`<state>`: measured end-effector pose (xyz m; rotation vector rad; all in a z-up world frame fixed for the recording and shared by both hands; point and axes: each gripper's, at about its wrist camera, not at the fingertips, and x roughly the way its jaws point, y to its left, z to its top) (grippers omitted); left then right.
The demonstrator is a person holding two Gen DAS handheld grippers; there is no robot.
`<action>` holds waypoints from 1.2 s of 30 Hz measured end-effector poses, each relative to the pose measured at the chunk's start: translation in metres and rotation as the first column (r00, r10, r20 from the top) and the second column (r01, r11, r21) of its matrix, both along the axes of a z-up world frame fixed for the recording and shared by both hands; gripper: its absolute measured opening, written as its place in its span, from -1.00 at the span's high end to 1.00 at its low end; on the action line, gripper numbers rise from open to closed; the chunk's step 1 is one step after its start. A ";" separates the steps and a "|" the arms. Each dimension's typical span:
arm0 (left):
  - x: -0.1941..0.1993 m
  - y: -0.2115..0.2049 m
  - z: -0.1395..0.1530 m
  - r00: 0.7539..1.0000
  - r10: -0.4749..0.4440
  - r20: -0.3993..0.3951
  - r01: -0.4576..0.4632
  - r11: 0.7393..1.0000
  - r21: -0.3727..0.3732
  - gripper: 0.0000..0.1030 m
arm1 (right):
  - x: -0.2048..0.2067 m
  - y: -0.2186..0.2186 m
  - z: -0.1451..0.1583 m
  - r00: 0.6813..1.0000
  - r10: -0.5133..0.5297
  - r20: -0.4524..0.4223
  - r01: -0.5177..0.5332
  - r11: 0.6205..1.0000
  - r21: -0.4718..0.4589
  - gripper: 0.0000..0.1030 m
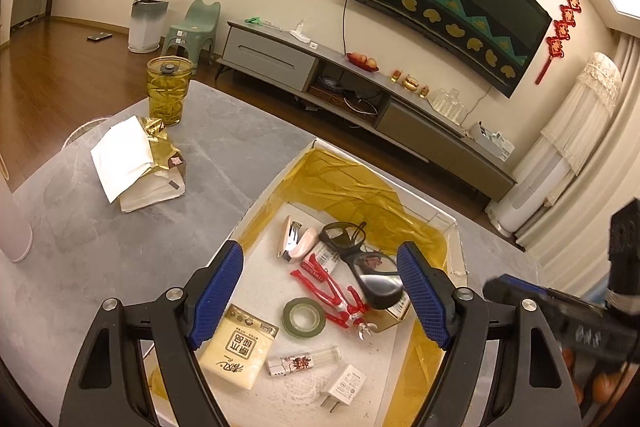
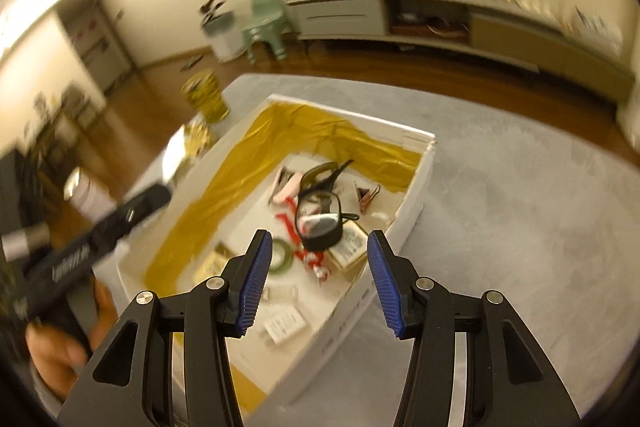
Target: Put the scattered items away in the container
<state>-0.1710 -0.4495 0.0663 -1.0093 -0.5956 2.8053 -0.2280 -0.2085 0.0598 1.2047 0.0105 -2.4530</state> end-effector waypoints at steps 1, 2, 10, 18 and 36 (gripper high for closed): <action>0.003 0.001 0.000 1.000 -0.002 -0.005 0.002 1.000 -0.004 -0.55 | 0.008 -0.004 0.002 1.000 0.025 -0.018 -0.025 0.999 0.039 -0.03; 0.005 0.003 0.000 1.000 -0.005 -0.008 0.005 1.000 -0.006 -0.55 | 0.015 -0.006 0.003 0.998 0.047 -0.033 -0.045 0.996 0.071 -0.03; 0.026 0.032 0.004 0.996 -0.083 -0.029 0.082 0.996 -0.032 -0.55 | 0.065 -0.018 0.007 0.976 0.175 -0.132 -0.125 0.939 0.321 -0.03; 0.065 0.047 0.004 0.993 -0.113 -0.023 0.110 0.989 -0.102 -0.55 | 0.097 -0.030 0.007 0.961 0.205 -0.184 -0.106 0.892 0.439 -0.07; 0.121 0.029 0.019 0.988 -0.144 -0.054 0.139 0.986 -0.096 -0.55 | 0.111 -0.047 -0.006 0.975 0.219 -0.035 -0.188 0.899 0.395 -0.07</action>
